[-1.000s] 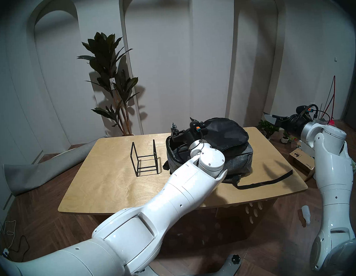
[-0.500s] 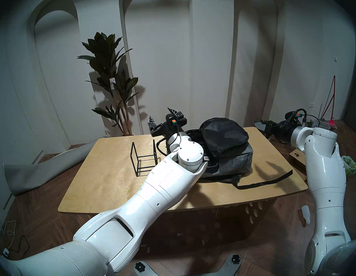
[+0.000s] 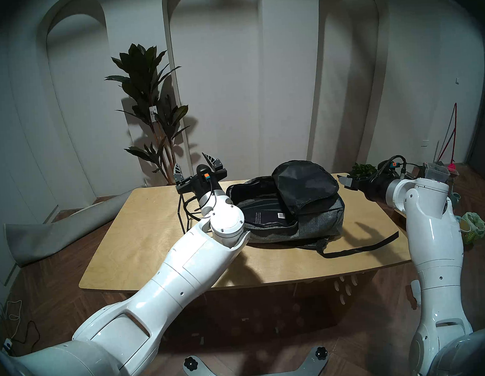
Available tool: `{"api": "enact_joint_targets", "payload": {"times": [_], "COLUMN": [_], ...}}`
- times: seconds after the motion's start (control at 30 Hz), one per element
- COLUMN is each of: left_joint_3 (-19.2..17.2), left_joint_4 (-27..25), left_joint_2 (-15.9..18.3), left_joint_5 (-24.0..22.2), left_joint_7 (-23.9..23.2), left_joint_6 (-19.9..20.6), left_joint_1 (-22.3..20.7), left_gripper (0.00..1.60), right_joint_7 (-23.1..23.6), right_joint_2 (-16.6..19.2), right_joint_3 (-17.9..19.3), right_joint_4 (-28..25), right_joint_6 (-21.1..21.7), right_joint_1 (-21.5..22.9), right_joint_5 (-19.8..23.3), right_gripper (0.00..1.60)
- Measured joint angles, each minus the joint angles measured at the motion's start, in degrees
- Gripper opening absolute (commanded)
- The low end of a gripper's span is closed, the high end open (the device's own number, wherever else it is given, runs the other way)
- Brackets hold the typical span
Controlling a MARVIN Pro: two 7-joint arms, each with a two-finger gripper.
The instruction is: Put the book into the bag and close the bag
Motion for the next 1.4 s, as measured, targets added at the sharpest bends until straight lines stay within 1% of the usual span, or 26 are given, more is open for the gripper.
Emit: {"api": "enact_joint_targets", "payload": {"times": [0.1, 0.33, 0.4, 0.43, 0.67, 0.8, 1.0, 1.17, 1.27, 1.4], "left_joint_3": [-0.1, -0.1, 0.1, 0.1, 0.2, -0.2, -1.7, -3.5, -4.8, -5.9], "left_joint_4": [-2.7, -7.9, -10.0, -10.2, -16.2, -19.7, -24.4, -28.3, -30.3, -31.8], "left_joint_2": [2.6, 7.2, 9.0, 9.2, 14.3, 17.2, 21.3, 24.8, 27.2, 29.6], "left_joint_5": [0.3, 0.7, 0.7, 0.7, 0.5, -0.4, -3.7, -7.7, -11.1, -15.3], "left_joint_7": [-1.5, -5.2, -7.1, -7.4, -13.0, -16.6, -22.2, -27.5, -30.9, -34.3], "left_joint_6": [-0.1, -0.3, -0.4, -0.4, -0.7, -0.7, 0.1, 2.4, 4.3, 6.2], "left_joint_1": [1.4, 4.2, 5.4, 5.6, 8.8, 10.7, 13.5, 15.7, 16.8, 17.7], "left_gripper": [1.60, 1.60, 1.60, 1.60, 1.60, 1.60, 1.60, 1.60, 1.60, 1.60], "right_joint_7": [-1.0, -3.2, -4.1, -4.2, -7.0, -9.2, -12.8, -16.3, -18.6, -21.0], "right_joint_2": [-0.6, -2.1, -2.9, -3.0, -5.3, -6.9, -9.4, -11.8, -13.5, -15.2], "right_joint_3": [-0.2, -0.6, -0.8, -0.8, -1.3, -1.4, -1.4, -1.0, -0.6, -0.4], "right_joint_4": [-0.3, -1.0, -1.4, -1.5, -2.6, -3.0, -3.1, -3.1, -3.2, -3.2], "right_joint_6": [0.9, 2.5, 3.2, 3.2, 4.8, 5.5, 5.5, 5.5, 5.5, 5.5], "right_joint_1": [0.0, 0.1, 0.2, 0.2, 0.7, 1.2, 1.9, 2.7, 3.3, 4.1], "right_joint_5": [0.0, 0.0, 0.1, 0.1, 0.3, 0.3, 0.3, 0.4, 0.5, 0.6], "right_gripper": [1.60, 1.60, 1.60, 1.60, 1.60, 1.60, 1.60, 1.60, 1.60, 1.60]}}
